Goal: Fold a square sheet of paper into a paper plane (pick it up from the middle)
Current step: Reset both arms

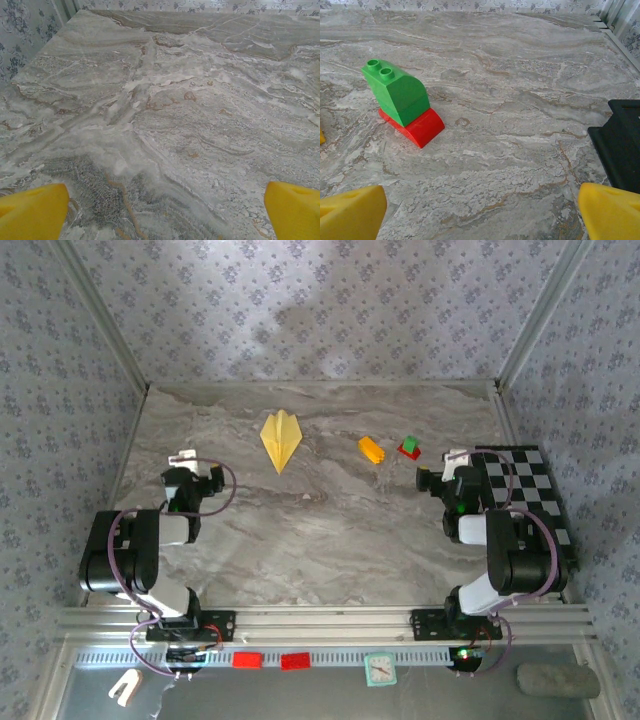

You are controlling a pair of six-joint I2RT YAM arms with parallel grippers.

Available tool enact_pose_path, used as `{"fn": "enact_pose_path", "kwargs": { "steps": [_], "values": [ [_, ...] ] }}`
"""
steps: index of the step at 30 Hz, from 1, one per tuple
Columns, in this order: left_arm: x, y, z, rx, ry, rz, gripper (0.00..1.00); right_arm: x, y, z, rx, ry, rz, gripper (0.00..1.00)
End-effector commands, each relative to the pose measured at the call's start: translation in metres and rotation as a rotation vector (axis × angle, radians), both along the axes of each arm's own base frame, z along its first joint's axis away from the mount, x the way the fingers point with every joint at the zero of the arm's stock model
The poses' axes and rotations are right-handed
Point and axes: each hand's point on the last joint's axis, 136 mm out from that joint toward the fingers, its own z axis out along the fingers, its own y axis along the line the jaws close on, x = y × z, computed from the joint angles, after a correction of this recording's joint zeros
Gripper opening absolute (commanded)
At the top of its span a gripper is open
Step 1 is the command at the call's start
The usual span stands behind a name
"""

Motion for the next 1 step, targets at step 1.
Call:
{"fn": "enact_pose_path", "kwargs": {
  "steps": [1],
  "values": [
    [0.0053, 0.0027, 0.0046, 0.016, -0.009, 0.007, 1.00, 0.0042, -0.0020, 0.0012, 0.008, 0.000, -0.012, 1.00]
  ]
}}
